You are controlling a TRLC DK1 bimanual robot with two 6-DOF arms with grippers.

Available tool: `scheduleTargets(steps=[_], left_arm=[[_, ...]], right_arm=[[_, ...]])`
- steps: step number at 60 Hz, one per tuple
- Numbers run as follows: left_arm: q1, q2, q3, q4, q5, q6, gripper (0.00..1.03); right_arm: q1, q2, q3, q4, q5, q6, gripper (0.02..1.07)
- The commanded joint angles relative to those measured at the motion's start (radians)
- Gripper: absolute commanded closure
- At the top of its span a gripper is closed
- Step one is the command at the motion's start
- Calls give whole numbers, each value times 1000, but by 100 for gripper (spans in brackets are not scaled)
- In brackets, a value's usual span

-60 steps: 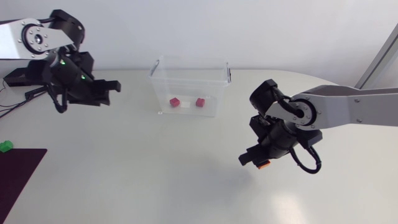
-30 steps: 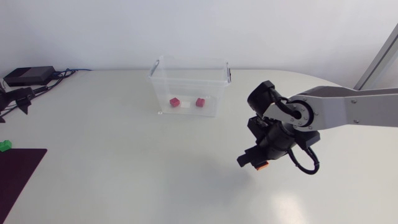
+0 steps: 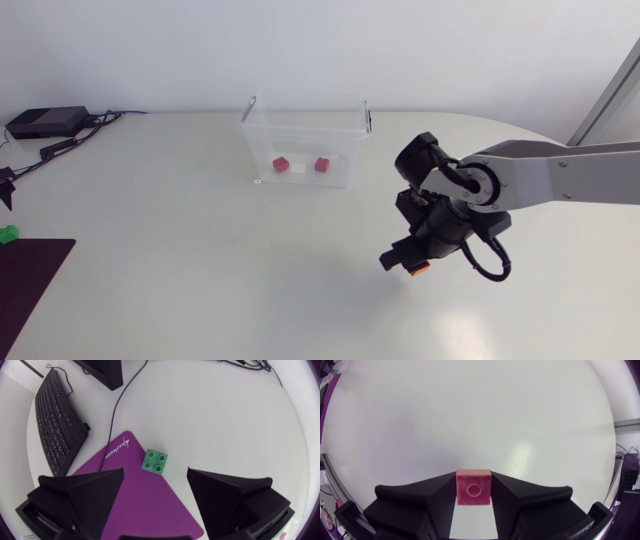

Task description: Place the duplo bricks in the container

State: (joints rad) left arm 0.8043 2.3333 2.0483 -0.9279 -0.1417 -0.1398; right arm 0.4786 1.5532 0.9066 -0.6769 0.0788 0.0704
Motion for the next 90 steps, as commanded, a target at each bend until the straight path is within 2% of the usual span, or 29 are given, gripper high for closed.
scheduleTargets(steps=[1, 13, 20, 22, 29, 33, 41, 47, 62, 73, 87, 90], left_arm=[[12, 101, 105, -52, 34, -32, 14], [18, 212, 200, -86, 44, -12, 18], [32, 245, 225, -89, 44, 3, 30], [36, 253, 234, -89, 42, 6, 30], [49, 305, 306, -107, 44, 22, 47], [55, 334, 346, -129, 44, 25, 72], [56, 314, 317, -138, 74, 45, 77], [53, 225, 208, -103, 110, 68, 82], [21, 17, -13, -38, 162, 89, 82], [-82, -239, -214, -8, 223, 100, 82], [-340, -502, -367, -8, 241, 85, 82], [-416, -546, -390, -9, 244, 66, 82]], right_arm=[[11, 22, -21, 4, -2, -6, 88], [8, 21, -28, 5, -1, -6, 88], [8, 22, -34, 11, -2, -7, 88], [8, 24, -34, 13, -1, -7, 88], [11, 25, -34, 14, -2, -6, 88], [11, 25, -34, 14, -2, -6, 88], [8, 24, -34, 14, -2, -6, 88], [8, 24, -35, 16, -2, -6, 88], [9, 22, -37, 16, -2, -6, 88], [8, 22, -40, 19, -2, -6, 88], [6, -1, -32, 19, -4, -6, 88], [5, -10, -29, 17, -5, -6, 88]])
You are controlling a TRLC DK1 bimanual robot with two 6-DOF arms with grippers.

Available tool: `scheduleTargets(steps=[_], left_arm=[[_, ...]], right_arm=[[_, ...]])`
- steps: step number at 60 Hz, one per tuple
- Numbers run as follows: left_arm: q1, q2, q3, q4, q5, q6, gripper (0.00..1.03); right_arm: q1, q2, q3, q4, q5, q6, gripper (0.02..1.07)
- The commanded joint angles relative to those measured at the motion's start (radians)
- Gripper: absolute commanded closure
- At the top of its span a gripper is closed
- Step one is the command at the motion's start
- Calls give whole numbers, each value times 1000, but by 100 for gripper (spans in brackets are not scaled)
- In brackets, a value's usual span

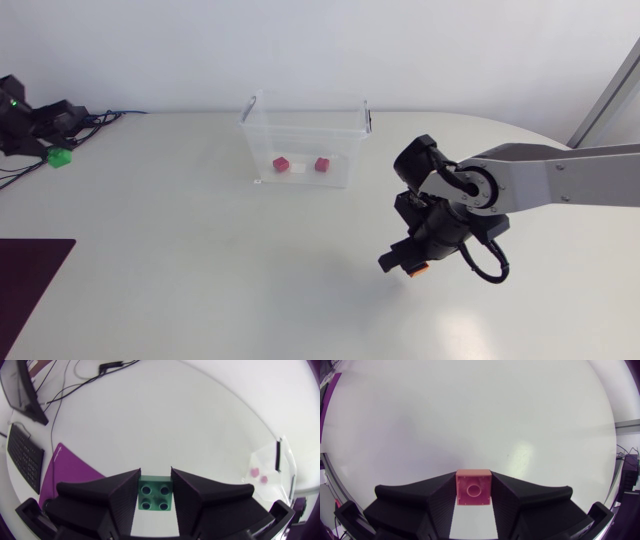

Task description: Place the duplo bricks in the container

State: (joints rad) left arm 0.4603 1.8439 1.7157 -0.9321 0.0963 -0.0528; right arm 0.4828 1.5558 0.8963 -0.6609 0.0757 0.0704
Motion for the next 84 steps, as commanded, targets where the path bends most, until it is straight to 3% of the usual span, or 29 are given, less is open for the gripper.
scheduleTargets(steps=[1, 16, 28, 35, 51, 66, 69, 74, 79, 84], left_arm=[[-92, -68, -62, -5, 10, -25, 82], [-365, -123, -59, -4, 29, -99, 82], [-496, -107, 9, 47, 65, -131, 82], [-571, -104, 9, 144, 82, -139, 82], [-675, 25, 173, 225, 117, -157, 81], [-700, 281, 453, 228, 117, -163, 74], [-700, 333, 521, 210, 115, -162, 65], [-707, 476, 723, 79, 103, -147, 21], [-718, 564, 872, -71, 94, -117, 5], [-727, 571, 891, -128, 65, -101, 4]], right_arm=[[0, -16, -17, 0, -2, -6, 88], [-9, -54, -3, -8, -17, -7, 88], [-15, -106, 18, -8, -45, -9, 88], [-19, -137, 46, -11, -65, -12, 88], [-21, -184, 122, -8, -80, -15, 88], [-21, -204, 204, -5, -80, -26, 88], [-21, -206, 224, 3, -80, -32, 88], [-27, -195, 265, 23, -80, -49, 88], [-36, -172, 311, 46, -80, -57, 88], [-44, -145, 349, 83, -80, -57, 88]])
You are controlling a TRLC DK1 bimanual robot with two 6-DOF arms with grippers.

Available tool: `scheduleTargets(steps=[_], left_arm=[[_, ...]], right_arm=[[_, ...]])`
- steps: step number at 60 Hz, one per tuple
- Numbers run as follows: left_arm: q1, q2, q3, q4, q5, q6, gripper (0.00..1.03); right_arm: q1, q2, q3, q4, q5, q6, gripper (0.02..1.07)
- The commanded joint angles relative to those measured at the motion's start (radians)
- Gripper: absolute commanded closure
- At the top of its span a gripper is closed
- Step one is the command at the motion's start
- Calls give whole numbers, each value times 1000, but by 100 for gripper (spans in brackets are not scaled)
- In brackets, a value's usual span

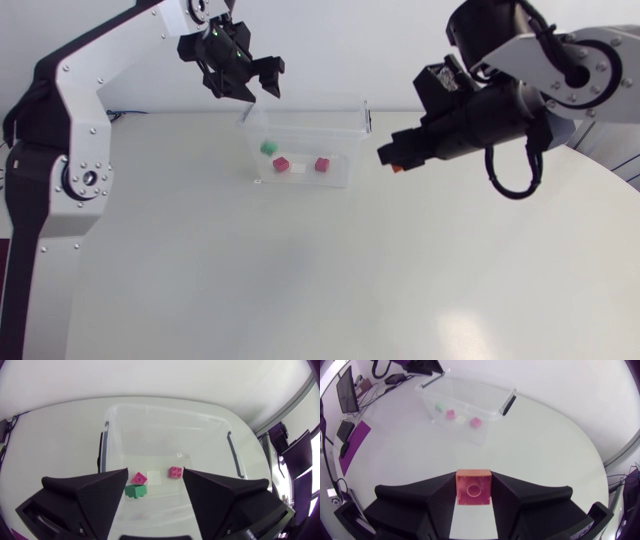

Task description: Place the duplo bricks in the container

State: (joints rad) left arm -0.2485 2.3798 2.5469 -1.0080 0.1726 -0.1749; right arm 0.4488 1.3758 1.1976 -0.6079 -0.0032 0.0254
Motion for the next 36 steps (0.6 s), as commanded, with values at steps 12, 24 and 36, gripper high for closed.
scheduleTargets(steps=[12, 24, 36], left_arm=[[-9, -60, -1, -126, -27, 34, 4], [-6, -355, -350, -12, -33, 37, 4], [-23, -626, -659, 68, -38, 32, 4]], right_arm=[[-19, 135, 135, 120, -3, -22, 88], [-24, 255, 261, 181, -6, -24, 88], [-33, 371, 395, 217, -9, -24, 88]])
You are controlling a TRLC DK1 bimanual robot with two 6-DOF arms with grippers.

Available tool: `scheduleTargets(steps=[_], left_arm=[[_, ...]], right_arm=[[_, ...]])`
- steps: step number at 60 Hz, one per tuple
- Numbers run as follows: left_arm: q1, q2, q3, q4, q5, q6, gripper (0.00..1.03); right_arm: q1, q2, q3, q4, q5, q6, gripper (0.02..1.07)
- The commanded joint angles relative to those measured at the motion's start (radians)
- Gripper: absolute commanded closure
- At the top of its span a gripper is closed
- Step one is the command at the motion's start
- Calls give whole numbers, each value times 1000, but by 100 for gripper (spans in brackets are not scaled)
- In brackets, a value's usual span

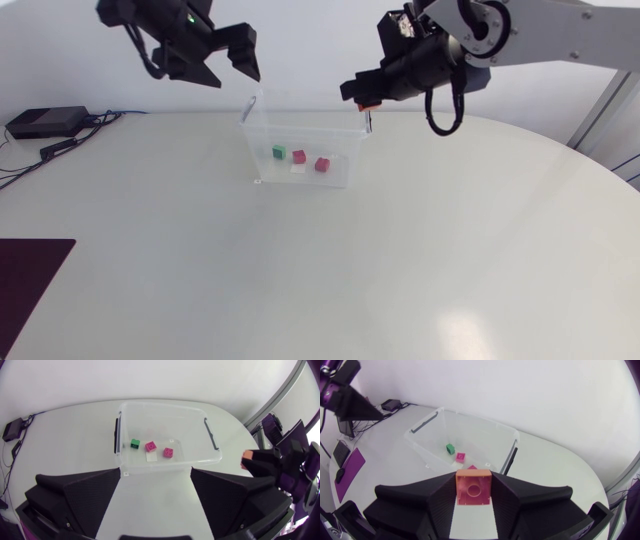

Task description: Place the duplo bricks in the container

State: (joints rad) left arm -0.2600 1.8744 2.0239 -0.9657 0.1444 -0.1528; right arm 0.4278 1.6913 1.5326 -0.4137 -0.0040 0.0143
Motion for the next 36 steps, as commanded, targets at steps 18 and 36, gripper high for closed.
scheduleTargets(steps=[18, 36], left_arm=[[-24, -446, -462, 74, -60, 25, 4], [-24, -656, -676, 127, -140, 67, 4]], right_arm=[[-17, 274, 288, 53, -13, -5, 88], [0, 515, 577, -155, 72, -7, 6]])
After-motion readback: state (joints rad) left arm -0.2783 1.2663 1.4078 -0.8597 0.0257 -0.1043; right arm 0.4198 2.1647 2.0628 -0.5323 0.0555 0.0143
